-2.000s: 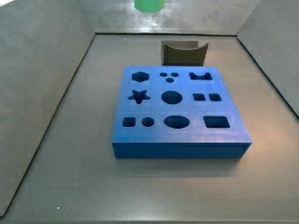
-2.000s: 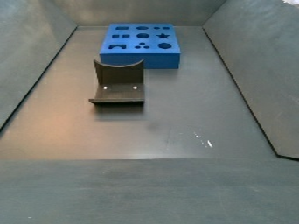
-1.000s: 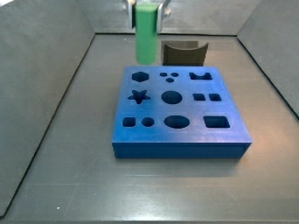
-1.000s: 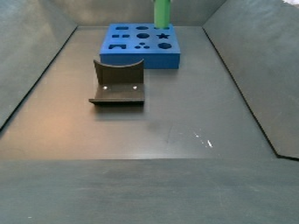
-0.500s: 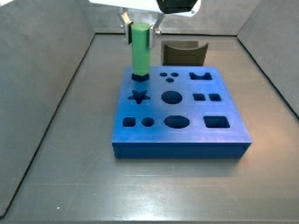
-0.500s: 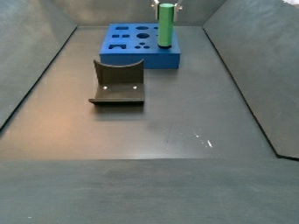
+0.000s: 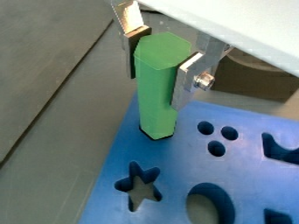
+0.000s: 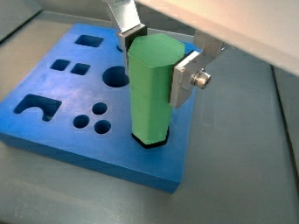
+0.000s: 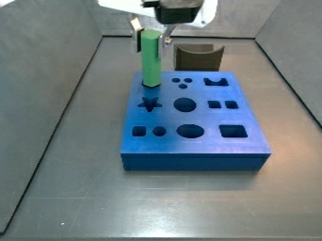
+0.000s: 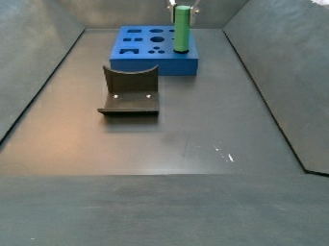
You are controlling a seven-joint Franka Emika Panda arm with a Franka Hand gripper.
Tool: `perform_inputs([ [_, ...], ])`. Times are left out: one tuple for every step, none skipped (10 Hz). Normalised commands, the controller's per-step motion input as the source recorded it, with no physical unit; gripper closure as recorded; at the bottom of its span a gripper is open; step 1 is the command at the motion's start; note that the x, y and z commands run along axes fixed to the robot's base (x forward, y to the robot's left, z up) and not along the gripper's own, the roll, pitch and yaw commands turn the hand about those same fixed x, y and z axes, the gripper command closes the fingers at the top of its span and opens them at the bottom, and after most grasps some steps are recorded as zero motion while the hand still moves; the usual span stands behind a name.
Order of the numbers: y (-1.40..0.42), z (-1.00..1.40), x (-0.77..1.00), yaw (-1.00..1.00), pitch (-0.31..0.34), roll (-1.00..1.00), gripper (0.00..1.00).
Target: Insert the hexagon object.
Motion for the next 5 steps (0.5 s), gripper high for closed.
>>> perform_inputs([
  [0.00, -0.20, 0.00, 0.00, 0.000, 0.00, 1.00],
  [0.00, -0.33, 0.00, 0.00, 0.000, -0.02, 1.00],
  [0.00, -0.54, 0.11, -0.03, 0.000, -0.11, 1.00],
  [0.00, -0.62, 0.24, -0.15, 0.000, -0.16, 1.00],
  [0.00, -0.64, 0.07, -0.21, -0.046, -0.19, 1.00],
])
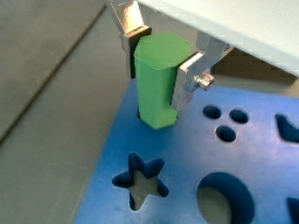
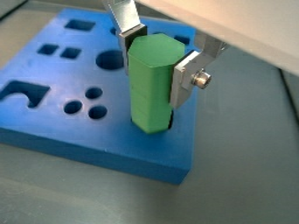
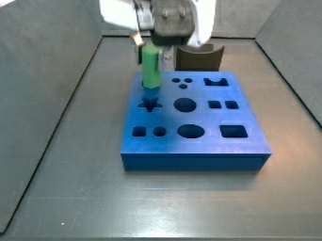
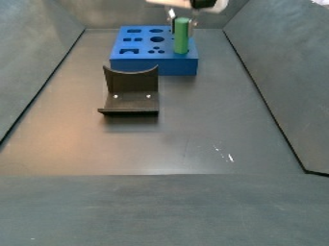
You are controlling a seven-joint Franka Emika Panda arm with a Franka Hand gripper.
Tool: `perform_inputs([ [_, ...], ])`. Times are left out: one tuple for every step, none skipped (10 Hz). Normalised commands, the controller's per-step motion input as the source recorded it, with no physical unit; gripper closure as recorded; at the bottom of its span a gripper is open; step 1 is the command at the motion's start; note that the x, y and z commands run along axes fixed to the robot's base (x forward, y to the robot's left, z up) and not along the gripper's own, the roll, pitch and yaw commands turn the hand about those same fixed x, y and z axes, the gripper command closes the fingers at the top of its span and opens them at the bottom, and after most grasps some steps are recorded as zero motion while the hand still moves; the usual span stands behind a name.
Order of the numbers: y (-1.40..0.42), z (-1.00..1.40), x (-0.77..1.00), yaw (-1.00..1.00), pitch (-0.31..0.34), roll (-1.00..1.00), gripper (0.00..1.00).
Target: Insert the hexagon object.
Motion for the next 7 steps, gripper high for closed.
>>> perform_inputs([
  [0.00, -0.44, 0.00, -0.13, -0.046, -0.11, 1.00],
  [0.00, -0.34, 0.00, -0.07, -0.050, -0.10, 1.00],
  [0.01, -0.32, -0.01, -0.05, -0.091, -0.11, 1.00],
  [0.00, -0.41, -0.11, 0.00, -0.174, -0.11, 1.00],
  [0.00, -0.34, -0.08, 0.00, -0.146, -0.07, 1.00],
  [0.00, -0.05, 0.00, 0.00, -0.040, -0.07, 1.00],
  [0.00, 0.00, 0.00, 0.00, 0.000, 0.00, 1.00],
])
